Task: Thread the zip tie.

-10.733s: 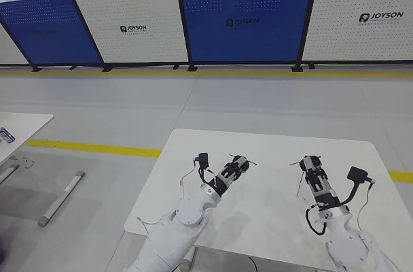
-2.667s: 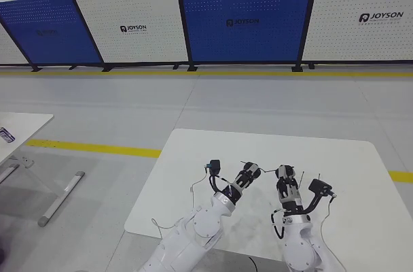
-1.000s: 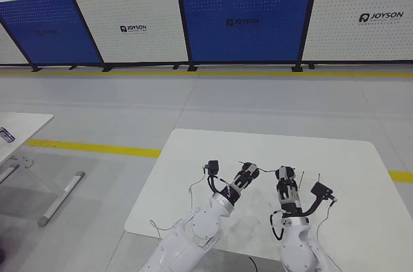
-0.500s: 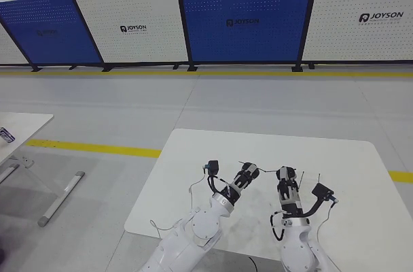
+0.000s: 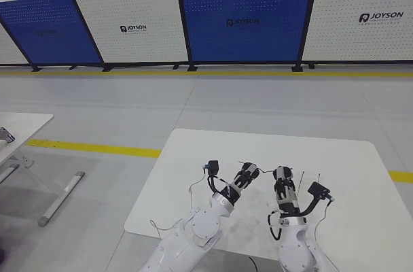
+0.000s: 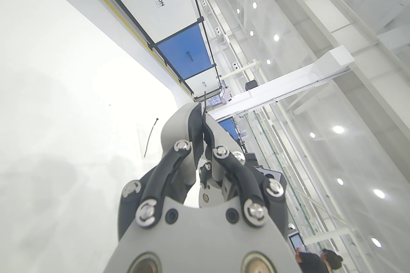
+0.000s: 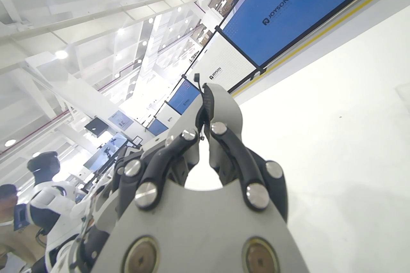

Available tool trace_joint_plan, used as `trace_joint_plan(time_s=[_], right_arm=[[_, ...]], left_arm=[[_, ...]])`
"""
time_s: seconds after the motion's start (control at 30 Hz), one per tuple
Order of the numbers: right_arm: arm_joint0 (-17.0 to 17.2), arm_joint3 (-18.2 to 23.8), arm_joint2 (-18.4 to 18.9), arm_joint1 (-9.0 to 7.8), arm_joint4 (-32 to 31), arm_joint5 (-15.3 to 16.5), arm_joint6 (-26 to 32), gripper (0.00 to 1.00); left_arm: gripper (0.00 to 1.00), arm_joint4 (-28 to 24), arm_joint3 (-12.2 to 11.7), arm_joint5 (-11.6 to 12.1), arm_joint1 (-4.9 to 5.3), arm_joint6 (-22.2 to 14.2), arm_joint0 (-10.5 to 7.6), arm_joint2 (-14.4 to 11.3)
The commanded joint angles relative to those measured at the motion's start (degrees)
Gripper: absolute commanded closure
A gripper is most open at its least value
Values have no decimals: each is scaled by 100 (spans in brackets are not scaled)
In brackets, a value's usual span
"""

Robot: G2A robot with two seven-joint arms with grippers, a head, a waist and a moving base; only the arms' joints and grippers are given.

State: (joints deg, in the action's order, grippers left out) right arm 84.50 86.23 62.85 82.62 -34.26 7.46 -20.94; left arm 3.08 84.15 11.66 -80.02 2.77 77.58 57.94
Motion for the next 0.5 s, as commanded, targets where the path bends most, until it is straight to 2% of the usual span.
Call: trace_joint_plan(time_s=[0.0, 0.13, 0.3, 0.47], right_arm=[[-5, -4, 6, 5, -6, -13, 8, 100], [-11, -13, 10, 21, 100, 22, 40, 100], [-7, -46, 44, 46, 429, 250, 17, 100], [-54, -250, 0, 82, 505, 278, -63, 100]], left_arm=[[100, 0, 0, 0, 0, 0, 0, 0], [100, 0, 0, 0, 0, 0, 0, 0], [100, 0, 0, 0, 0, 0, 0, 0], [100, 0, 0, 0, 0, 0, 0, 0]])
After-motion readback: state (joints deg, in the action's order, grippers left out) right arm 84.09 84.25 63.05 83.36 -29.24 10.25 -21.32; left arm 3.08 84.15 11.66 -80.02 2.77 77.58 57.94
